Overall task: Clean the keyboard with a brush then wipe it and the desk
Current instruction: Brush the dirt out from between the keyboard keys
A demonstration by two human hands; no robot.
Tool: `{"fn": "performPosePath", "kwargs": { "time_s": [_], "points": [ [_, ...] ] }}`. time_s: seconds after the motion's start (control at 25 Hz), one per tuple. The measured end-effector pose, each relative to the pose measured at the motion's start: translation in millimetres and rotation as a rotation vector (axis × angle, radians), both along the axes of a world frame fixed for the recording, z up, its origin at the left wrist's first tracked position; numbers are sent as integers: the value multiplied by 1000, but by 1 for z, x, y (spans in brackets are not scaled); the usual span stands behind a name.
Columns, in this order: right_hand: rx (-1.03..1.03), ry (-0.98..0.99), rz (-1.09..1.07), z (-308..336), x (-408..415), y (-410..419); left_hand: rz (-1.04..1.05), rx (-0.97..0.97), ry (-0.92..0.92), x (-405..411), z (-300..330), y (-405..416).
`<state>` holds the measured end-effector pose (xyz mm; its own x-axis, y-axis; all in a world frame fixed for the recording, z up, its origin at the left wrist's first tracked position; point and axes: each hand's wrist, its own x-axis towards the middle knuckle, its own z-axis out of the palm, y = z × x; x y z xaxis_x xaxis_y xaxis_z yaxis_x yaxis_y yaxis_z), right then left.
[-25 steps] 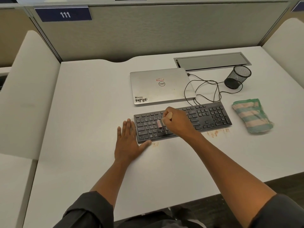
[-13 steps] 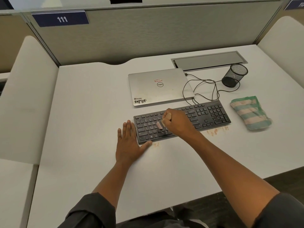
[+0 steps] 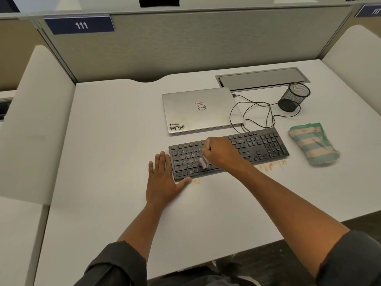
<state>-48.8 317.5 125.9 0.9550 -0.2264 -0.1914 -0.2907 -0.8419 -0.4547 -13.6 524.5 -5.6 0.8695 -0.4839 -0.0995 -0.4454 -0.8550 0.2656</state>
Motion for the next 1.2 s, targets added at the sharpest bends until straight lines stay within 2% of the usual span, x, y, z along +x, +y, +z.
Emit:
{"fn": "performPosePath", "kwargs": {
  "time_s": [0.08,0.28,0.44,0.52,0.72,0.96,1.12,1.2],
  "points": [
    [9,29,-5,2,5,-5,-1,-5,-2,0,0,0],
    [44,-84,-71,9,16,-9,-2,1,-7,1,-1,0],
    [-21,80,28,7,11,-1,-3,4,-5,1,-1,0],
    [16,137,34,12,12,-5,-4,4,-4,1,-2,0],
    [36,-38,-45,16,17,-11,-7,-5,-12,1,-3,1],
    [81,148,27,12,10,-14,-9,10,-9,2,-2,1],
    [141,-49,-113,17,17,-22,-5,-14,-9,1,-1,1],
    [155,-70,-131,15,18,-21,-7,-6,-6,1,-1,1]
  ]
}}
